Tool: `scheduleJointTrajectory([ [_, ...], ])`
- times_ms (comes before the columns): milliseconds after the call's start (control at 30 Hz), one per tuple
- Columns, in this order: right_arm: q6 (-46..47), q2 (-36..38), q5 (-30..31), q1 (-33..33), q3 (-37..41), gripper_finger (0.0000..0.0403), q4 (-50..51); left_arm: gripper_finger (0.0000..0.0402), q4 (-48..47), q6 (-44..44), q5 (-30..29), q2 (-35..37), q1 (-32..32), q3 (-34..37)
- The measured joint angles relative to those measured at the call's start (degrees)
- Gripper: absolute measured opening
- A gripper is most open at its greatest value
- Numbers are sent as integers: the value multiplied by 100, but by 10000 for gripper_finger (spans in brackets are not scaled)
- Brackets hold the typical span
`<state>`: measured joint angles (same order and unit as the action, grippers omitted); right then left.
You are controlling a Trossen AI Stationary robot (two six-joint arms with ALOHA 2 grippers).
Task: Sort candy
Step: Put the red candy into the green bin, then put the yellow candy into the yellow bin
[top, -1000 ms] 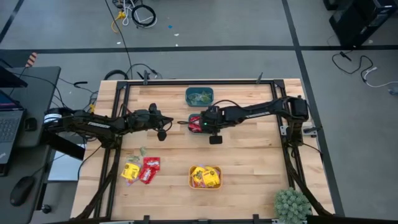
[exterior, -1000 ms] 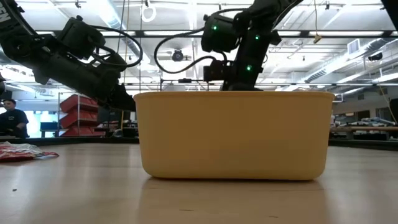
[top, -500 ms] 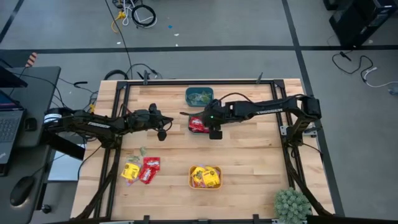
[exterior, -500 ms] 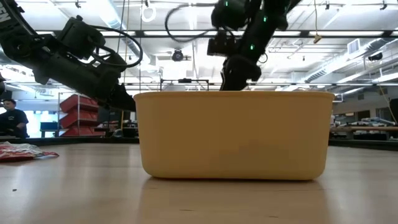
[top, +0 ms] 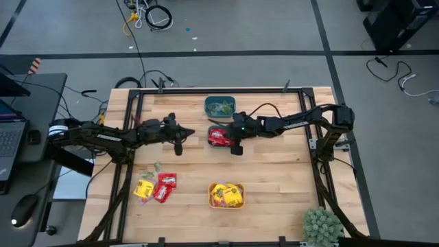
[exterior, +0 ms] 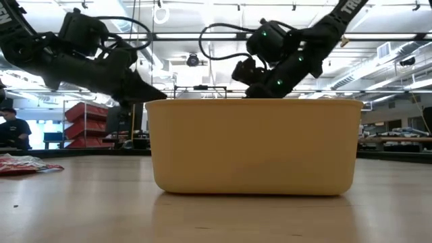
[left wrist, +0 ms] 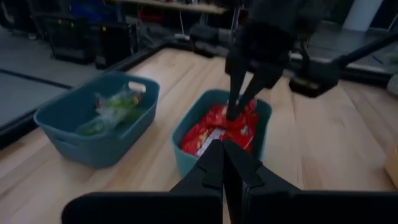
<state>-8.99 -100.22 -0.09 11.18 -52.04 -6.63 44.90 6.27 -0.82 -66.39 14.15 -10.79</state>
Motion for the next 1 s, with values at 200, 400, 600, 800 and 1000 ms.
scheduleJointTrajectory([
  [200,-9,0,-17,65,207,1,-360,0,570,-93,-91,-103,0,-2],
  [400,-174,17,31,70,207,0,-858,0,1760,-22,-134,-713,-139,285],
  [600,-208,17,33,91,202,0,-1090,0,2228,-564,-838,-1377,-192,348],
  [800,-131,317,53,-66,202,1,-924,0,1647,-525,-126,-1367,-222,228],
  [1000,-124,792,169,-289,202,1,-763,0,-1025,-247,378,-808,-427,-491],
])
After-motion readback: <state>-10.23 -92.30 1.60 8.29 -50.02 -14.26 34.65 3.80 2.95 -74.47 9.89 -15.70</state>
